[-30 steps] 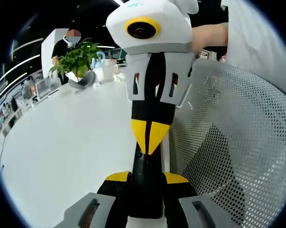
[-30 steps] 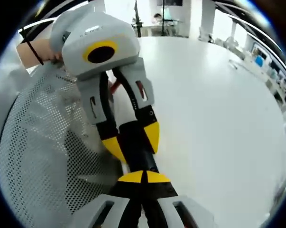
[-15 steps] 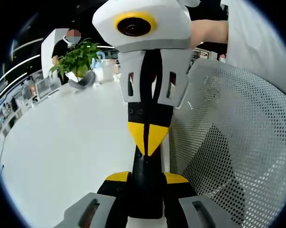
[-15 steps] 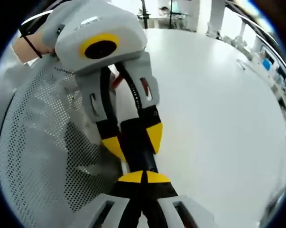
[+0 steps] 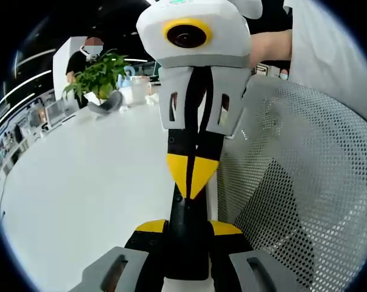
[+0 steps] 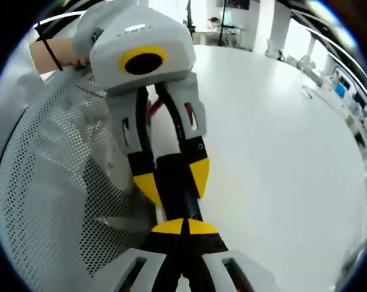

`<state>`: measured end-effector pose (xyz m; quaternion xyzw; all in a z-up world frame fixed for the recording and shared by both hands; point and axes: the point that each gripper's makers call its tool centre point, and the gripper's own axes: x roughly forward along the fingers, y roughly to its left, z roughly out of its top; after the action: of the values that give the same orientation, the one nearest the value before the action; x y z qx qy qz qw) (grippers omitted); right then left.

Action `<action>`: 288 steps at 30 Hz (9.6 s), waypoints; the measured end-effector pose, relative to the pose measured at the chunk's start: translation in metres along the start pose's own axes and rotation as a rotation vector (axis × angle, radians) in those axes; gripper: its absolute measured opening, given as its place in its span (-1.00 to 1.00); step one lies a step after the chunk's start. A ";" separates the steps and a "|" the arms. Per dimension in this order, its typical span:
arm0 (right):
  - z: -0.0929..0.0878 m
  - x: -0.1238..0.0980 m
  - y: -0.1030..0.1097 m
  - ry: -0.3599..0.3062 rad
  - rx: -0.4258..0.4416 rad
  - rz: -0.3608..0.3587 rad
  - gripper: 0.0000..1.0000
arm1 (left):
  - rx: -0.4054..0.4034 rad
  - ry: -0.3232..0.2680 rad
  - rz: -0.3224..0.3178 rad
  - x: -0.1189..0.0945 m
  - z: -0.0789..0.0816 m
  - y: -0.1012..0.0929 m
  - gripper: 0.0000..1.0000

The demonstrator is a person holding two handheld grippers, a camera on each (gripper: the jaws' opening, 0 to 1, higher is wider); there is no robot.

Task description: Press the specified remote control buttons in sequence, fully releasing each button before pressing the next.

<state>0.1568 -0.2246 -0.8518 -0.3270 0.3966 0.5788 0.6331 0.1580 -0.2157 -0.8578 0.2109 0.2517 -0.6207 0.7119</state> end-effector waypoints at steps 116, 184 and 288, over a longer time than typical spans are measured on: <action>0.012 0.003 0.003 -0.032 0.024 -0.013 -1.00 | -0.003 -0.001 0.004 0.001 0.001 -0.001 -0.51; 0.014 0.009 0.003 0.008 -0.083 -0.045 -1.00 | -0.003 0.000 0.005 0.000 0.001 0.000 -0.50; 0.020 0.012 0.005 -0.018 -0.182 -0.033 -1.00 | -0.011 -0.002 0.023 0.002 0.002 0.001 -0.50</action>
<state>0.1548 -0.2002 -0.8529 -0.3843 0.3313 0.6047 0.6139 0.1597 -0.2182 -0.8580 0.2094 0.2519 -0.6115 0.7202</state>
